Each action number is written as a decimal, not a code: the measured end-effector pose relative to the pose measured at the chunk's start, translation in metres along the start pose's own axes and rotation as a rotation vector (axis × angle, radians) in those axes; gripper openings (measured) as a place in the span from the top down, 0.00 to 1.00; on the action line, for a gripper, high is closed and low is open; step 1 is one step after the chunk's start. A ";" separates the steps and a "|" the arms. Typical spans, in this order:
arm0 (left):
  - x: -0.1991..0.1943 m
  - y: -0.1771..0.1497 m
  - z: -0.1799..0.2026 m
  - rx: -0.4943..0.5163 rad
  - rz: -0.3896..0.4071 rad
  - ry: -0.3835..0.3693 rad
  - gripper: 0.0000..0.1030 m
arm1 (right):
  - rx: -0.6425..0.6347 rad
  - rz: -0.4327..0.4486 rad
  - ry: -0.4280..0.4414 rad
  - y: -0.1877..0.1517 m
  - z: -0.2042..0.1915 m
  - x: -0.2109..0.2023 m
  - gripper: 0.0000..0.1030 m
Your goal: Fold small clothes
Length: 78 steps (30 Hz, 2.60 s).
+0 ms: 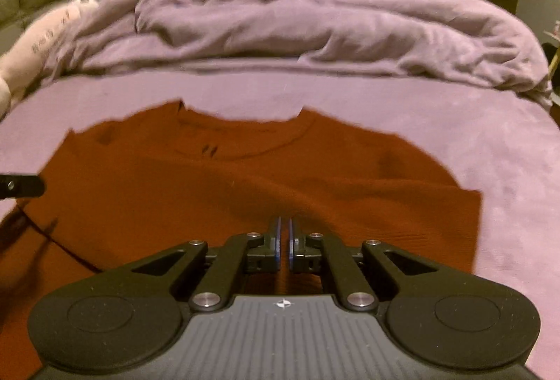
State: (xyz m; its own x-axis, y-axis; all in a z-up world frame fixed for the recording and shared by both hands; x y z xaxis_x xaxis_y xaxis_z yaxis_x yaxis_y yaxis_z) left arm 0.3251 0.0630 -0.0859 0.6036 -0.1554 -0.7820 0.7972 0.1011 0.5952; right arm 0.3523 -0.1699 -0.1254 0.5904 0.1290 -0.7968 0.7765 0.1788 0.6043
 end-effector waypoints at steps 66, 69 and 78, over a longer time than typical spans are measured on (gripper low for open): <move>0.003 -0.026 0.004 0.048 -0.025 0.069 0.18 | 0.113 0.083 -0.257 -0.006 0.095 -0.009 1.00; 0.000 -0.029 0.000 0.047 -0.032 0.062 0.17 | 0.148 0.037 -0.239 -0.014 0.105 -0.005 1.00; -0.019 -0.054 -0.025 -0.038 -0.110 0.047 0.16 | 0.085 0.058 -0.061 -0.037 0.073 -0.049 0.93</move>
State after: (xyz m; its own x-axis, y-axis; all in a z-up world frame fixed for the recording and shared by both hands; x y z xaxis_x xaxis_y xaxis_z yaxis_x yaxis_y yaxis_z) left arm 0.2709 0.0849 -0.1079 0.5118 -0.1219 -0.8504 0.8580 0.1237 0.4986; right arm 0.3104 -0.2542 -0.1085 0.6454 0.0770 -0.7599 0.7546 0.0894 0.6500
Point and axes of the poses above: each gripper's, at about its wrist camera, not at the fingertips, and x roughly the way its jaws point, z to its right, y to its top, the point moved 6 cm from there along x, roughly the way its jaws point, and after that the axes turned 6 degrees about -z, right-handed, at the moved point
